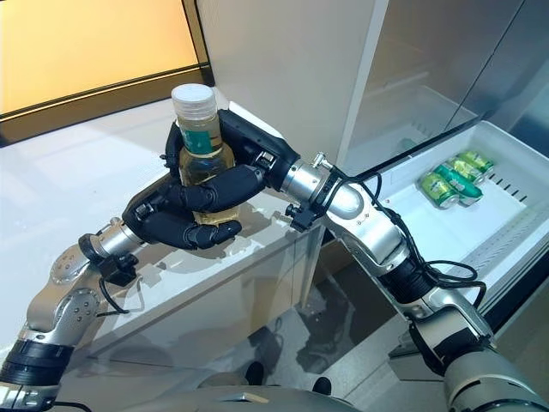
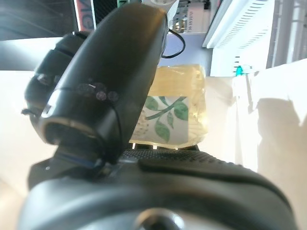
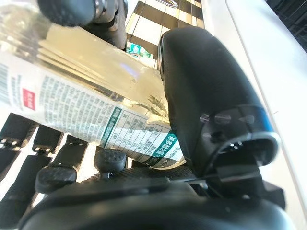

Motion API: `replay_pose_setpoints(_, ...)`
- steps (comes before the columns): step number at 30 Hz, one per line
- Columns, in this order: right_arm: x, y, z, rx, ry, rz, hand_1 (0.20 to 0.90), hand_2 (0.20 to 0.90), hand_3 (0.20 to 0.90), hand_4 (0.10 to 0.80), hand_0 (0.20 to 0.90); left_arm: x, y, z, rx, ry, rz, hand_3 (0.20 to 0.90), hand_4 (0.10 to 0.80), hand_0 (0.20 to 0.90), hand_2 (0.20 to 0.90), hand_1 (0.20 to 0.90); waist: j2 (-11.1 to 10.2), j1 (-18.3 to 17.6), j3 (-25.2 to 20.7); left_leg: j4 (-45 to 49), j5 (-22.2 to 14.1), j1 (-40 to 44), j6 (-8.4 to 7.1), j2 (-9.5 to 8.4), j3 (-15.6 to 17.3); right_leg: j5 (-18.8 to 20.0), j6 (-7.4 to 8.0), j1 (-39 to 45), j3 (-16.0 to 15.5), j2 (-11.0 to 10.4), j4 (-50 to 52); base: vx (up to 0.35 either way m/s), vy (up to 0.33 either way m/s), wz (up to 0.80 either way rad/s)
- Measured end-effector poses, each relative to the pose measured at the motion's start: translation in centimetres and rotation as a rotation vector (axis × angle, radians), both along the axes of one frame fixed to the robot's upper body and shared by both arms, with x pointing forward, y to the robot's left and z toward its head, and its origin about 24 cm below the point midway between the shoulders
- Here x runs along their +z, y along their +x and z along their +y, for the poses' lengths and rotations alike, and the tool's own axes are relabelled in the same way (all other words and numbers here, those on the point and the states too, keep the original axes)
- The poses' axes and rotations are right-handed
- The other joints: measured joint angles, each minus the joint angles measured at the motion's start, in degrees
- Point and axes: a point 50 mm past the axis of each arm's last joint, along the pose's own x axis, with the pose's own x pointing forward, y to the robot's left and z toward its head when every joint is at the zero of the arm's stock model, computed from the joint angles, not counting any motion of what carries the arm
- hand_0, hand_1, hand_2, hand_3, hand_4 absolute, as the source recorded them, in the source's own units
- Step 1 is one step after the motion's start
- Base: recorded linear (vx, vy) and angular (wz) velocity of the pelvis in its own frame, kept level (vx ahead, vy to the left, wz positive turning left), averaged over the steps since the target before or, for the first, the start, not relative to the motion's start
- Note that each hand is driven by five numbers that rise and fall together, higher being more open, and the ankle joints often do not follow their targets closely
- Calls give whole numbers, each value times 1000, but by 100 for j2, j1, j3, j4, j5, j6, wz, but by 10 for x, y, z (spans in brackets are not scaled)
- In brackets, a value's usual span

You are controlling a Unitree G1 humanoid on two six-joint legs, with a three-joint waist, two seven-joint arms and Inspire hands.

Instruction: Put drinks into fridge and close the fridge

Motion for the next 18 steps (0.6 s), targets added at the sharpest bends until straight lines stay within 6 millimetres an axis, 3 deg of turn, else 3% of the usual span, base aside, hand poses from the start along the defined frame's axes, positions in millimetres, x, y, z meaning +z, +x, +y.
replay_pose_setpoints(8,11,-4,4,39,40,-27,300,300,200,100,300,4,-6,3,69,14,-135,900,800,900,900,900,16,19,-6,0,-1,-1,-2,0,4,0,0,-1,-1,-2,0,0,0,0)
replay_pose_setpoints(18,20,-6,6,43,40,-91,300,300,200,100,300,13,-9,5,299,178,-369,900,800,900,900,900,17,17,-7,0,-1,-1,-2,1,2,0,0,-2,-1,0,1,0,0,0)
